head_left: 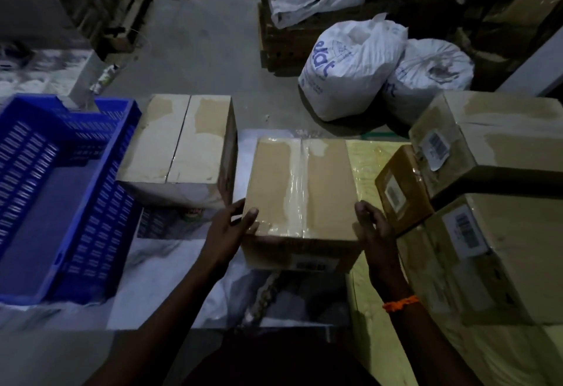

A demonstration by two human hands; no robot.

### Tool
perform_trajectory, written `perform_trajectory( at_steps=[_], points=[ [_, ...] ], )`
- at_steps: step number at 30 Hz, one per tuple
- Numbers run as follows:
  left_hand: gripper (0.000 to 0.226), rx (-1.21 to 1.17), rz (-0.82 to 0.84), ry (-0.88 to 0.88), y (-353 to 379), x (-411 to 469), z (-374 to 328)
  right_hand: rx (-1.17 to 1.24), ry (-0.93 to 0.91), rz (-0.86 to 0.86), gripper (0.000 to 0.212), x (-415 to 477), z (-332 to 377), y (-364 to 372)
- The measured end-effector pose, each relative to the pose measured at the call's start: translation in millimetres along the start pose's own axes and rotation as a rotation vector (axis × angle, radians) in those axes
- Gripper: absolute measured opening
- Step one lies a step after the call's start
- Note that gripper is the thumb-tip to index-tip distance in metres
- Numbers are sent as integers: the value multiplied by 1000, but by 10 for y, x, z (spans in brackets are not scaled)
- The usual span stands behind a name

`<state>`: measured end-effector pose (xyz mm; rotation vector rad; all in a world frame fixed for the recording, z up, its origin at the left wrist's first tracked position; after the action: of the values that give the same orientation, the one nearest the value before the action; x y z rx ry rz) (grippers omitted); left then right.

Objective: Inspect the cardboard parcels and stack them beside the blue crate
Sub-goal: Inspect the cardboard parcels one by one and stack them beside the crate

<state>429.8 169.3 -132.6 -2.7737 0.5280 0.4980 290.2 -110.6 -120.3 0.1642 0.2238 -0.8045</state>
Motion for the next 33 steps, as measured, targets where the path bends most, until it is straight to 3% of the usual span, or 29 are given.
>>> perform_trajectory(
  at_steps=[4, 12, 17, 20, 23, 24, 28, 30, 33],
  points=[
    [39, 107, -14, -23, -41, -187, 270, -101, 107, -3, 60, -276, -428, -199],
    [18, 63, 33, -225, -183, -697, 823, -174, 124, 6, 32, -616, -654, -355],
    [23, 53, 18, -301, -228, -571, 834, -214, 111, 57, 40, -452, -691, -377],
    [48, 161, -35, -184, -274, -188, 630, -222, 125, 127, 47, -115, -622, -169],
    [85, 350, -33, -100, -277, 334, 639, -179, 178, 158, 72, 301, -576, 92],
    [82, 374, -11, -111, -237, 435, 575, -157, 188, 164, 77, 426, -565, 181],
    [32, 408, 132, -73, 8, 659, 228, -75, 238, 186, 71, 797, -531, 466],
    [33, 409, 133, -85, 18, 719, 167, -40, 244, 181, 67, 861, -483, 537],
    [36, 468, 94, -20, -48, 780, 15, -52, 177, 164, 78, 895, -346, 571]
  ],
)
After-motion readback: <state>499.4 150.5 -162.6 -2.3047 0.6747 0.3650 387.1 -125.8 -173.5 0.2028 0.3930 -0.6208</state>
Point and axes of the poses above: each hand's wrist, its own x-axis towards the middle knuckle, its own y-axis out of the palm, z = x × y, the point moved 8 cm from there along x, towards the middle knuckle, and after that the axes turned 14 degrees about x, right-handed, at the moved point
